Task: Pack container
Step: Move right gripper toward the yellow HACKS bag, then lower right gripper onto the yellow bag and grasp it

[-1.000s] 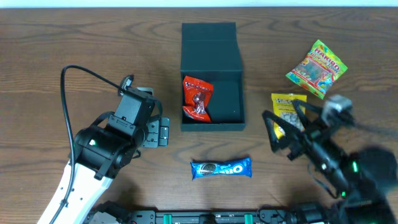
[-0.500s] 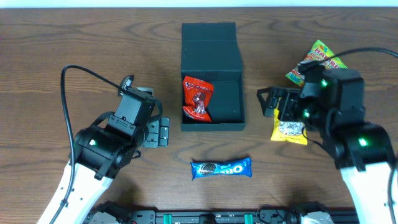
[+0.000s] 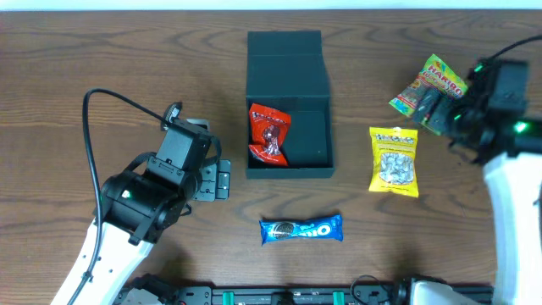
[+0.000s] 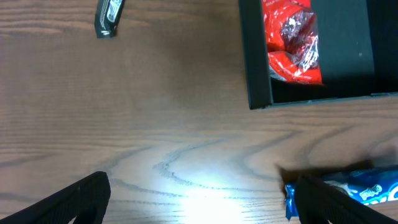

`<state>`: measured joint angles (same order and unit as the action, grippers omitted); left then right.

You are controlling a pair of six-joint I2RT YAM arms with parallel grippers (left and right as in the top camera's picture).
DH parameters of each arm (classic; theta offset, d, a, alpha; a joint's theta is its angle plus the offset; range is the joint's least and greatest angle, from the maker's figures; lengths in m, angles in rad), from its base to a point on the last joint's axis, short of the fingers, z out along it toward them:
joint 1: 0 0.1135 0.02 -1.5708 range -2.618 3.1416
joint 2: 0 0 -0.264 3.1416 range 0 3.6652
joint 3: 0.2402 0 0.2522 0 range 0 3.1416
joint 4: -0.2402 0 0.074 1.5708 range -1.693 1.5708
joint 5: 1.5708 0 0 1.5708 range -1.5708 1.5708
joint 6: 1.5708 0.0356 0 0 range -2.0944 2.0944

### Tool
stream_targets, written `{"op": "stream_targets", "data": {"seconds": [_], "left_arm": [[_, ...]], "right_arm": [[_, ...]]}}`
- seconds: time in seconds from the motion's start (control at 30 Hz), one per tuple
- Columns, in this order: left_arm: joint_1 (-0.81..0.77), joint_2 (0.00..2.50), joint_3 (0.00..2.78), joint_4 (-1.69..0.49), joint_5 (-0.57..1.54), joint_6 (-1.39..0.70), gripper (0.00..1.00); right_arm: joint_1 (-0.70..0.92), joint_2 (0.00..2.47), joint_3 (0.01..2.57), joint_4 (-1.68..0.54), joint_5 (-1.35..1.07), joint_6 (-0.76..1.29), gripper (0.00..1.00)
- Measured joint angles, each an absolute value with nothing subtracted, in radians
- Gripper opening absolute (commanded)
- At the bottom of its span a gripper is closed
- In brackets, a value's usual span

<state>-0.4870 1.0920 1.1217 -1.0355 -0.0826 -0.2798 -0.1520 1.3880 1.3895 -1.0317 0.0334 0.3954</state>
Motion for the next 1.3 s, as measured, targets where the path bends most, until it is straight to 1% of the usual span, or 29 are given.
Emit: {"op": "stream_targets", "data": {"seconds": [0.07, 0.13, 0.23, 0.4, 0.67, 0.83, 1.07, 1.3], "left_arm": [[-0.487, 1.092, 1.121, -1.034, -0.082, -0.28, 0.95], [-0.487, 1.092, 1.121, -1.035, -0.083, -0.28, 0.95], [-0.487, 1.092, 1.121, -1.036, -0.083, -0.28, 0.95], [-0.487, 1.092, 1.121, -1.035, -0.083, -0.28, 0.95], [-0.487, 1.092, 1.121, -1.035, -0.083, -0.28, 0.95], [-0.487, 1.092, 1.121, -1.035, -0.083, -0.28, 0.95], [-0.487, 1.092, 1.121, -1.036, -0.083, -0.28, 0.95], [-0.487, 1.092, 1.121, -1.035, -0.083, -0.28, 0.96]], "right_arm": [[-0.19, 1.492, 1.522, -1.085, 0.042, 0.415, 0.99], [-0.201, 1.56, 1.597, -1.1, 0.043, 0.442, 0.99], [-0.208, 1.674, 1.689, -1.073, 0.045, 0.513, 0.99], [-0.21, 1.812, 1.702, -1.014, 0.045, 0.57, 0.99], [-0.21, 2.001, 1.702, -0.937, 0.017, 0.51, 0.99], [-0.21, 2.023, 1.703, -0.988, 0.009, 0.49, 0.99], [-0.206, 2.022, 1.704, -1.201, -0.067, 0.444, 0.99], [-0.125, 1.957, 1.655, -1.222, -0.118, 0.37, 0.99]]}}
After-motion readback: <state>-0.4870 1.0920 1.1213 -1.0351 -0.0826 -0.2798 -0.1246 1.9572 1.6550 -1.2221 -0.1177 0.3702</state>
